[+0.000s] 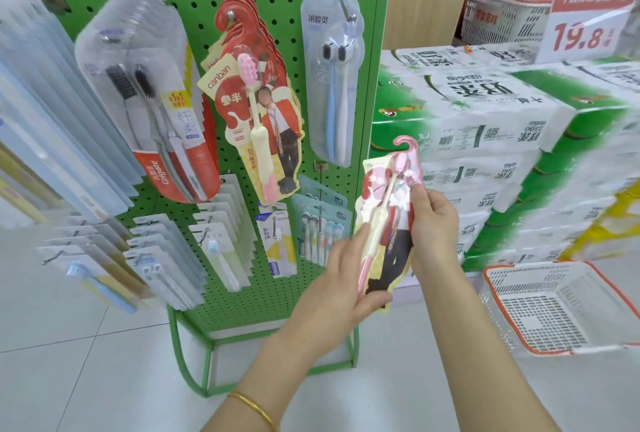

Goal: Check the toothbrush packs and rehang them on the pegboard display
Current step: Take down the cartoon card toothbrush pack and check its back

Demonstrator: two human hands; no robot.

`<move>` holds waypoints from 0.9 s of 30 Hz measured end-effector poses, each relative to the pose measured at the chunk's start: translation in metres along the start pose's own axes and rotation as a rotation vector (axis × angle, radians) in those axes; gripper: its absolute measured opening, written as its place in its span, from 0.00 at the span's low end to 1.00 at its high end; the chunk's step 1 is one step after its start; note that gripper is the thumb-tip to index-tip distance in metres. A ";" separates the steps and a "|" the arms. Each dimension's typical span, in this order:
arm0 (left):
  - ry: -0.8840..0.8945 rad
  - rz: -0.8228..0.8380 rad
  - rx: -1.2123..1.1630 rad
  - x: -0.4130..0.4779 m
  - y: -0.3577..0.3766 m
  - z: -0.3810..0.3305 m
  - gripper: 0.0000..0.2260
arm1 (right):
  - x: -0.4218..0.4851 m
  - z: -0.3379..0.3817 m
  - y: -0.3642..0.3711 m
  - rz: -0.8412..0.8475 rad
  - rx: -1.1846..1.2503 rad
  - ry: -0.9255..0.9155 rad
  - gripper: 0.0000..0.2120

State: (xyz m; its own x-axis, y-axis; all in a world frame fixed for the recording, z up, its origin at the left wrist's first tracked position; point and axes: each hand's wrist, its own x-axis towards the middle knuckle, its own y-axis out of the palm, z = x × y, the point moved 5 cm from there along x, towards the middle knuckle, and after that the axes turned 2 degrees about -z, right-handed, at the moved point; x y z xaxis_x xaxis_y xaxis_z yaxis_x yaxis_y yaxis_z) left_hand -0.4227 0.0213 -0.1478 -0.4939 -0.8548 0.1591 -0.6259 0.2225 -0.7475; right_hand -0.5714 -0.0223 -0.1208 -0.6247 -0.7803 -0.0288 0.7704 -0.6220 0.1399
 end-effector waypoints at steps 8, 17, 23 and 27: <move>-0.060 0.072 0.320 -0.005 -0.006 -0.004 0.49 | -0.006 -0.013 -0.006 -0.113 -0.055 0.011 0.15; -0.242 0.164 -0.277 -0.014 -0.009 -0.004 0.33 | -0.028 -0.018 0.011 0.233 0.036 0.254 0.18; -0.348 0.055 -0.632 -0.020 -0.022 0.006 0.21 | -0.037 -0.024 0.014 0.170 0.059 0.199 0.07; -0.444 -0.025 -0.710 -0.024 -0.030 0.018 0.11 | -0.042 -0.020 0.018 0.265 0.068 0.139 0.06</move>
State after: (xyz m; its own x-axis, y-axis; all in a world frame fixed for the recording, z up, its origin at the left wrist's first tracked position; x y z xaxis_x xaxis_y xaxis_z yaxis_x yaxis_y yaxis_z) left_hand -0.3814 0.0271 -0.1411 -0.2840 -0.9357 -0.2094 -0.9384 0.3160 -0.1398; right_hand -0.5292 -0.0023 -0.1365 -0.3759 -0.9193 -0.1168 0.8911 -0.3931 0.2267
